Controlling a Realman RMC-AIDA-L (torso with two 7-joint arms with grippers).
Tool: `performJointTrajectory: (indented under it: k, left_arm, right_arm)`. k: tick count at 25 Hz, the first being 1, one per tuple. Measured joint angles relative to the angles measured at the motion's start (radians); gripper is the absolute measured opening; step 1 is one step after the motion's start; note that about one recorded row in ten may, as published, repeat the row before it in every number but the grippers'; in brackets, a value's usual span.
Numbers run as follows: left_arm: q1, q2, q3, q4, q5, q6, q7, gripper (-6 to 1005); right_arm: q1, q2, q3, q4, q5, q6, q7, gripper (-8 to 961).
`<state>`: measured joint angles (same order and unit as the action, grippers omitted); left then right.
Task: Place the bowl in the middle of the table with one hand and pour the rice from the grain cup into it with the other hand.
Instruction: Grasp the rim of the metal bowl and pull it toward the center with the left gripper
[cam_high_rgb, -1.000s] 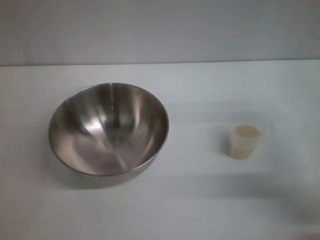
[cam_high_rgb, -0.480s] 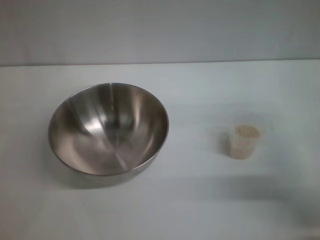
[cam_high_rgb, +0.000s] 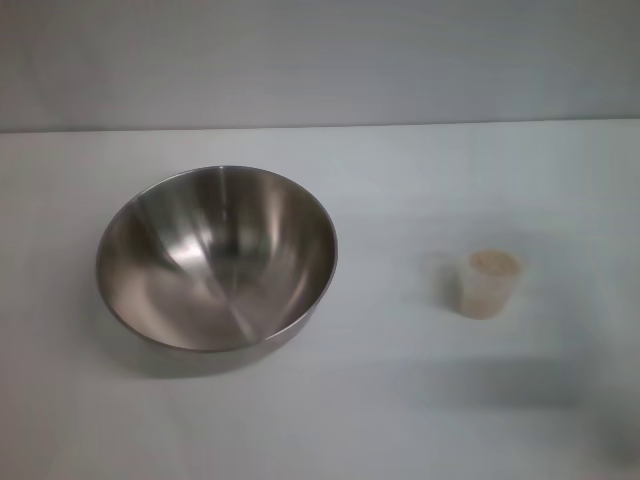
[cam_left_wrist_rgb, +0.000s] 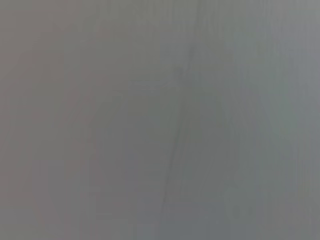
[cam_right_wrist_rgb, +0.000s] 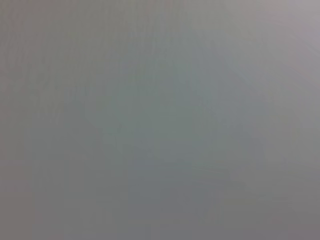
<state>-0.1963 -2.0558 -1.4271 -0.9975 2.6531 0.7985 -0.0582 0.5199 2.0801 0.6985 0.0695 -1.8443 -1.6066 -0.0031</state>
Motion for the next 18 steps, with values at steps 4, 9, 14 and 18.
performJointTrajectory:
  k: [4, 9, 14, 18]
  left_arm:
    - [0.033, -0.006, -0.037, -0.178, 0.037, -0.222, 0.005, 826]
    - [0.054, -0.004, -0.112, -0.443, 0.040, -0.605, 0.002, 823]
    - [0.045, -0.003, -0.200, -0.621, 0.040, -0.985, 0.003, 820]
    - [0.014, -0.002, -0.280, -0.723, 0.035, -1.283, 0.011, 818]
  right_arm:
    - [-0.006, 0.000, 0.000, 0.001, 0.000, -0.010, 0.000, 600]
    - [-0.011, 0.001, -0.003, 0.001, 0.001, -0.012, 0.000, 600]
    - [-0.013, 0.002, -0.001, 0.001, 0.001, -0.012, 0.000, 600]
    - [-0.013, 0.002, -0.001, 0.001, 0.001, -0.013, 0.002, 600]
